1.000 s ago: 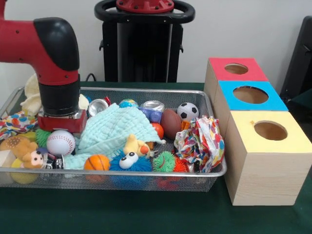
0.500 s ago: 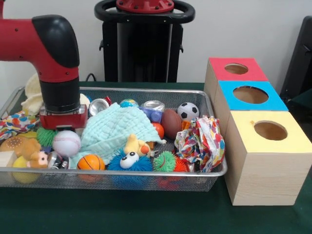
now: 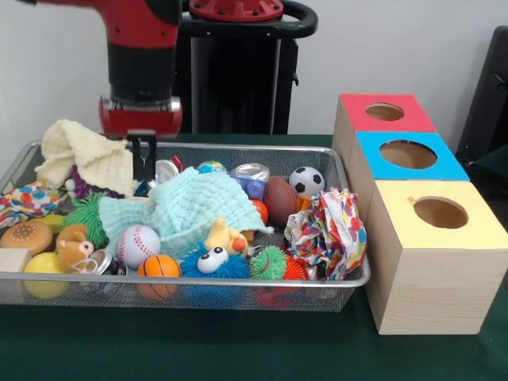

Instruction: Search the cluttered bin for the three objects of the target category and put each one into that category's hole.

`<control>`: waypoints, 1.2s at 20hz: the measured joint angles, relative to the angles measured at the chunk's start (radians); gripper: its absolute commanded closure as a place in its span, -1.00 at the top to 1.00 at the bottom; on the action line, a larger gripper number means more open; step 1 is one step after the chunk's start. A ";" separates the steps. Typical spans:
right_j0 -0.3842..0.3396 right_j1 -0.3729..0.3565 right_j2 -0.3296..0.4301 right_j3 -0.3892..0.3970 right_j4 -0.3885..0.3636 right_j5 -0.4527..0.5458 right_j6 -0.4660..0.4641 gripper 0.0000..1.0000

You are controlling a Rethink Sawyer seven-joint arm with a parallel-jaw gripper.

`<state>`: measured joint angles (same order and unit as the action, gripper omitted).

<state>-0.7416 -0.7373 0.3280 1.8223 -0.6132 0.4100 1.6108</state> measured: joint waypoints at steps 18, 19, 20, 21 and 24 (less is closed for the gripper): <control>0.229 -0.067 -0.190 0.074 0.017 0.051 0.013 -1.00; 0.255 -0.055 -0.199 0.074 0.018 0.045 0.016 -1.00; 0.281 -0.043 -0.209 0.074 0.018 0.038 0.019 -1.00; 0.299 -0.035 -0.216 0.074 0.019 0.036 0.021 -1.00; 0.348 -0.018 -0.236 0.074 0.030 0.035 0.029 -1.00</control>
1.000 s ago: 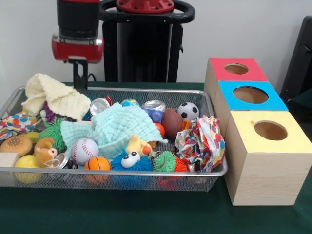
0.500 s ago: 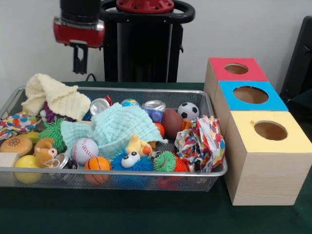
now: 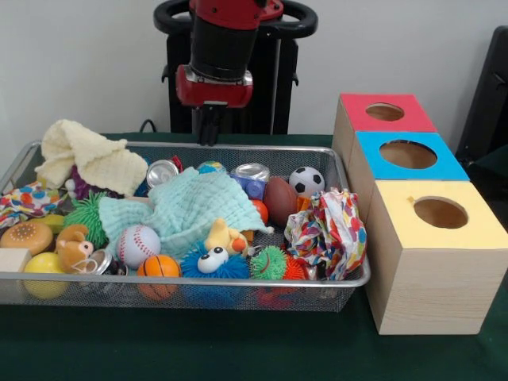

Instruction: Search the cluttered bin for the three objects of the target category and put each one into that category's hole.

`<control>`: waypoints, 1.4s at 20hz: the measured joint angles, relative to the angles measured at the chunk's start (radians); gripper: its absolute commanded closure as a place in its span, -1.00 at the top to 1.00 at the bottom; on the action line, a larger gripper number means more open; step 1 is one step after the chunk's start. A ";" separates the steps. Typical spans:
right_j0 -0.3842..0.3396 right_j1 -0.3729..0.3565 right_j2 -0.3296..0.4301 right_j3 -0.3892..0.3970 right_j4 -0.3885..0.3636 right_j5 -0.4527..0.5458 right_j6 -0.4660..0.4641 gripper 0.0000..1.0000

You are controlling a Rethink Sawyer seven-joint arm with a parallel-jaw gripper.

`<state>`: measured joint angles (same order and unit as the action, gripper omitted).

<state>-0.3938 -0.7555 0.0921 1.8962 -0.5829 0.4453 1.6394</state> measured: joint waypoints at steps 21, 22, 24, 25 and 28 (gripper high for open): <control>0.086 0.350 -0.194 -0.216 0.069 -0.156 0.012 -1.00; 0.108 0.352 -0.212 -0.223 0.078 -0.156 0.013 -1.00; 0.144 0.359 -0.242 -0.233 0.100 -0.156 0.017 -1.00; 0.158 0.363 -0.253 -0.236 0.112 -0.156 0.020 -1.00; 0.192 0.372 -0.279 -0.239 0.150 -0.156 0.025 -1.00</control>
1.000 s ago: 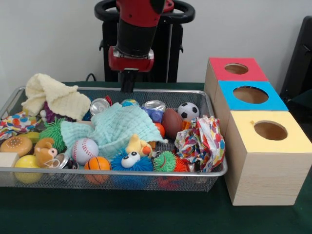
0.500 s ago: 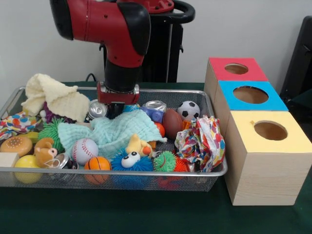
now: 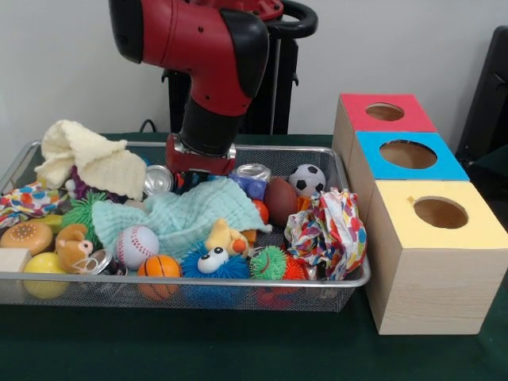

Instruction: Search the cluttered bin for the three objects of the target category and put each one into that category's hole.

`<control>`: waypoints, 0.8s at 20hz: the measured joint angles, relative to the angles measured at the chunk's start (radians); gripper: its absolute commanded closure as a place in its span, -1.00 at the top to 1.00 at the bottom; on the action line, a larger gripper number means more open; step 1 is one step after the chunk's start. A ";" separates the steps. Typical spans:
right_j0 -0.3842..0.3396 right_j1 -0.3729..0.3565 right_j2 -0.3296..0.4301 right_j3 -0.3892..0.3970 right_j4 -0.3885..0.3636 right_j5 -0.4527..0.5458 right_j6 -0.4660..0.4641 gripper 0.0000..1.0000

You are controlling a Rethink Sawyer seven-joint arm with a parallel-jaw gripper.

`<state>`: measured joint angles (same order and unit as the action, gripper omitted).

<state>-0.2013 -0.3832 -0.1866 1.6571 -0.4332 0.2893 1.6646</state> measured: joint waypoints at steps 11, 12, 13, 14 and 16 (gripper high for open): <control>-0.099 0.027 0.005 -0.029 0.008 -0.056 0.001 -1.00; -0.126 0.027 0.018 -0.035 -0.006 -0.065 0.001 -1.00; -0.161 0.028 0.035 -0.041 -0.025 -0.074 0.001 -1.00; -0.196 0.028 0.052 -0.047 -0.043 -0.083 0.001 -1.00; -0.348 0.008 0.141 -0.068 -0.125 -0.094 -0.006 -1.00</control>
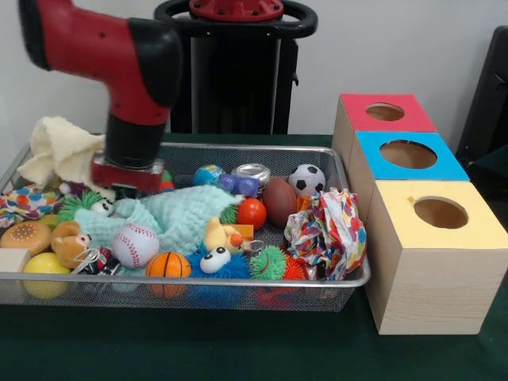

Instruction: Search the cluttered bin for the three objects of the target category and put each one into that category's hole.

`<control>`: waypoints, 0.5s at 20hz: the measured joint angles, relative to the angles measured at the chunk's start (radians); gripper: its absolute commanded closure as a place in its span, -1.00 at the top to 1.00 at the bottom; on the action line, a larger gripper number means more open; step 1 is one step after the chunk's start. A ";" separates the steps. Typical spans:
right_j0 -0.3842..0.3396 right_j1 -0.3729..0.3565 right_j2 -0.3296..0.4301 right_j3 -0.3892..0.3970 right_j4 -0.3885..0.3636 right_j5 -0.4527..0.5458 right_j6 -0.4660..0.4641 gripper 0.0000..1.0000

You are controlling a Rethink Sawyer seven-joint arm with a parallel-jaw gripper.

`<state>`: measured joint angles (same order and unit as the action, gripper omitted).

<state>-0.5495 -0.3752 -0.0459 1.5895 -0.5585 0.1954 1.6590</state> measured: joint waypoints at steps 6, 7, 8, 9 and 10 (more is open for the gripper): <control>-0.248 -0.027 0.212 -0.004 -0.118 0.029 -0.052 -1.00; -0.273 -0.029 0.242 -0.001 -0.129 0.048 -0.067 -1.00; -0.299 -0.030 0.271 0.001 -0.140 0.067 -0.081 -1.00; -0.317 -0.031 0.294 0.002 -0.147 0.086 -0.095 -1.00; -0.341 -0.031 0.326 0.002 -0.156 0.117 -0.116 -1.00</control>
<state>-0.8909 -0.4062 0.2797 1.5910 -0.7141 0.3119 1.5425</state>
